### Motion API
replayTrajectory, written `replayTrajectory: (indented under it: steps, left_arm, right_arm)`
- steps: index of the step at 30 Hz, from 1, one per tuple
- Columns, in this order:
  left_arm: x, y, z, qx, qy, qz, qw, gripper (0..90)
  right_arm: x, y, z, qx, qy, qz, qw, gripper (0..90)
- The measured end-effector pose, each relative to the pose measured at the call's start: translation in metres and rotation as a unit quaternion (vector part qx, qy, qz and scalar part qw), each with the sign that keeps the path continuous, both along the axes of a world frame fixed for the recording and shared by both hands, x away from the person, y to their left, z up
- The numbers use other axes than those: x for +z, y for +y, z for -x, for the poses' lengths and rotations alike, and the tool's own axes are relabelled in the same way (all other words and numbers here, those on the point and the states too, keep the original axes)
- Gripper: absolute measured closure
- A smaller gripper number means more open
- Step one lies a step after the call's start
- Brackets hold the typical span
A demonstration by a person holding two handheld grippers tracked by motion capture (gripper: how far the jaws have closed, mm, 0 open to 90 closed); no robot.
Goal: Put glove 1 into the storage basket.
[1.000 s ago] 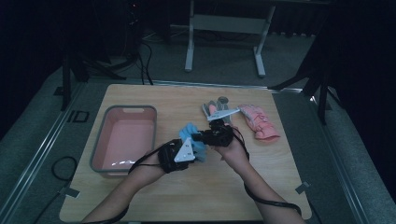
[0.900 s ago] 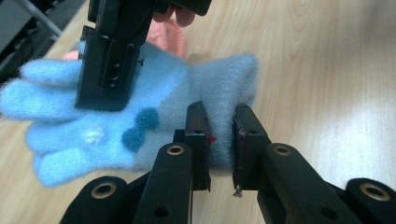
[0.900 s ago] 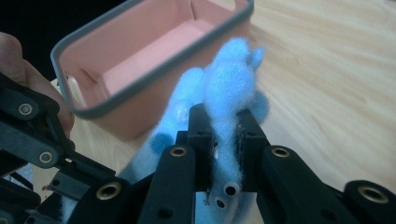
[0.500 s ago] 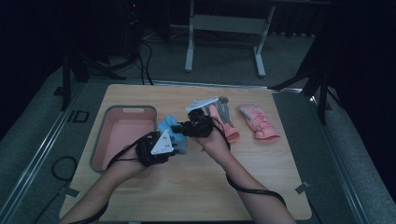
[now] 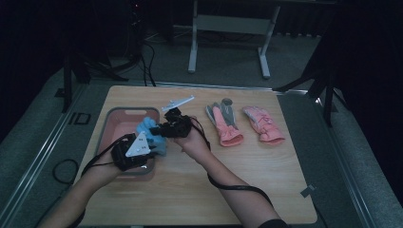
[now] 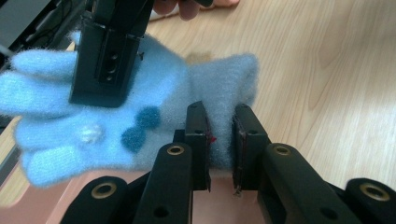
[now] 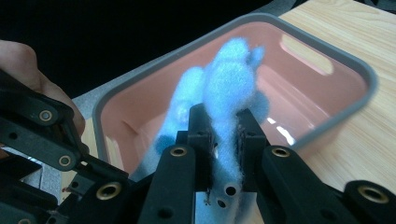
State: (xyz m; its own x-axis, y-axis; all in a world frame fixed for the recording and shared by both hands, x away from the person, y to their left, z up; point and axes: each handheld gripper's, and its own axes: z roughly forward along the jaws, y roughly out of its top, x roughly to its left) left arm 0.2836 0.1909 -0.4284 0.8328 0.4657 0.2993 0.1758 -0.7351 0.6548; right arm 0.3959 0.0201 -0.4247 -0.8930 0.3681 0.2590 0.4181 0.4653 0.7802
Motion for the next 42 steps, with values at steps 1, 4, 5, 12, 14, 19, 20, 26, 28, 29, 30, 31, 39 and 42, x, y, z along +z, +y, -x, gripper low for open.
replayTrajectory:
  steps: [1, 4, 5, 12, 14, 19, 20, 26, 28, 29, 30, 31, 39, 42]
  left_arm:
    - [-0.001, 0.003, 0.0, 0.003, 0.003, 0.001, 1.0, 79.4]
    - [-0.003, 0.014, 0.002, 0.01, 0.004, -0.003, 0.9999, 79.5]
    - [-0.004, 0.018, 0.002, 0.012, 0.004, 0.0, 0.9999, 79.4]
    - [-0.011, 0.045, -0.001, 0.025, 0.026, -0.006, 0.9993, 79.4]
    - [-0.015, 0.05, -0.002, 0.028, 0.03, -0.005, 0.9991, 79.4]
    - [-0.021, 0.048, -0.007, 0.028, 0.031, -0.01, 0.9991, 79.4]
    - [-0.023, 0.048, -0.009, 0.03, 0.032, -0.01, 0.999, 79.4]
    - [-0.034, 0.048, -0.022, 0.043, 0.049, -0.012, 0.9978, 79.4]
    - [-0.037, 0.047, -0.024, 0.045, 0.055, -0.013, 0.9974, 79.4]
    - [-0.039, 0.047, -0.026, 0.047, 0.057, -0.013, 0.9972, 79.4]
    - [-0.042, 0.047, -0.029, 0.048, 0.066, -0.016, 0.9966, 79.4]
    - [-0.042, 0.047, -0.029, 0.048, 0.066, -0.016, 0.9966, 79.3]
    - [-0.052, 0.044, -0.041, 0.054, 0.089, -0.031, 0.9941, 79.2]
    - [-0.059, 0.041, -0.051, 0.061, 0.106, -0.043, 0.9916, 79.1]
  right_arm:
    - [0.0, 0.005, 0.0, 0.001, 0.002, 0.0, 1.0, 80.3]
    - [-0.002, 0.021, 0.0, 0.008, 0.001, 0.004, 1.0, 80.3]
    - [-0.003, 0.025, 0.0, 0.009, 0.003, 0.004, 1.0, 80.3]
    - [-0.01, 0.051, 0.0, 0.013, 0.008, 0.001, 0.9999, 80.3]
    - [-0.015, 0.054, -0.002, 0.012, 0.014, 0.003, 0.9998, 80.3]
    - [-0.024, 0.056, -0.009, 0.005, 0.02, 0.012, 0.9997, 80.2]
    - [-0.027, 0.057, -0.01, 0.006, 0.023, 0.013, 0.9996, 80.2]
    - [-0.045, 0.069, -0.026, 0.0, 0.037, 0.036, 0.9987, 79.9]
    - [-0.05, 0.071, -0.029, 0.0, 0.038, 0.044, 0.9983, 79.7]
    - [-0.05, 0.071, -0.029, 0.0, 0.038, 0.044, 0.9983, 79.7]
    - [-0.054, 0.072, -0.031, -0.001, 0.043, 0.051, 0.9978, 79.4]
    - [-0.054, 0.072, -0.031, -0.001, 0.043, 0.051, 0.9978, 79.4]
    - [-0.065, 0.081, -0.036, -0.005, 0.051, 0.083, 0.9952, 71.0]
    - [-0.061, 0.08, -0.036, -0.015, 0.04, 0.077, 0.9962, 53.2]
